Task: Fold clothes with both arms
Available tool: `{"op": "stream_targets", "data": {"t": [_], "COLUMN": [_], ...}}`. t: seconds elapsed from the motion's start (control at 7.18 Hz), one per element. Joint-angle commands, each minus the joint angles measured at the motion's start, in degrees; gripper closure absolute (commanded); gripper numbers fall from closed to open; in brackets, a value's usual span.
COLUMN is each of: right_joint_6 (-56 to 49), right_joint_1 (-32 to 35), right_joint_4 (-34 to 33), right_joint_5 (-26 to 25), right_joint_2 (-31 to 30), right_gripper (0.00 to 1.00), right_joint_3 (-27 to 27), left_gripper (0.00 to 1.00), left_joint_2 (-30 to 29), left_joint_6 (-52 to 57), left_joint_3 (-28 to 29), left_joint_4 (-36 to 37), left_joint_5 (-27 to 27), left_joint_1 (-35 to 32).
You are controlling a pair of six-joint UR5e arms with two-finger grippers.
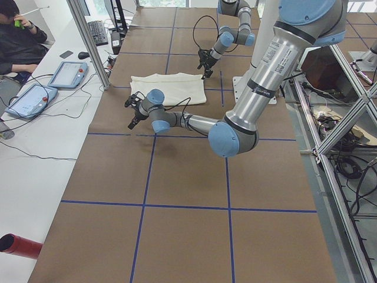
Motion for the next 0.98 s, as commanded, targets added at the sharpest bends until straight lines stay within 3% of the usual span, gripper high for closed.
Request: {"op": "stream_targets", "data": {"t": [0.0, 0.28, 0.42, 0.84], "right_joint_6": [-5.01, -3.44, 2.05, 10.44], "right_joint_1": [-0.15, 3.26, 3.63, 7.13], "right_joint_4": [-0.64, 6.52, 10.23, 10.97], "right_joint_5": [-1.38, 7.01, 6.53, 7.14], "right_joint_2": [0.9, 1.09, 1.08, 1.18], "right_gripper": [0.0, 0.0, 0.0, 0.0], "right_joint_3": [0.74, 2.14, 1.97, 3.28], "left_gripper": [0.0, 0.0, 0.0, 0.0], "left_joint_2": [0.21, 0.39, 0.39, 0.22], "left_joint_6": [-0.11, -0.11, -0.11, 0.24], "left_joint_3": [0.06, 0.06, 0.06, -0.46], "left_joint_4": [-0.6, -0.6, -0.69, -0.6], "left_joint_5": [0.07, -0.02, -0.02, -0.02], "left_joint_1": [0.18, 0.18, 0.18, 0.18]}}
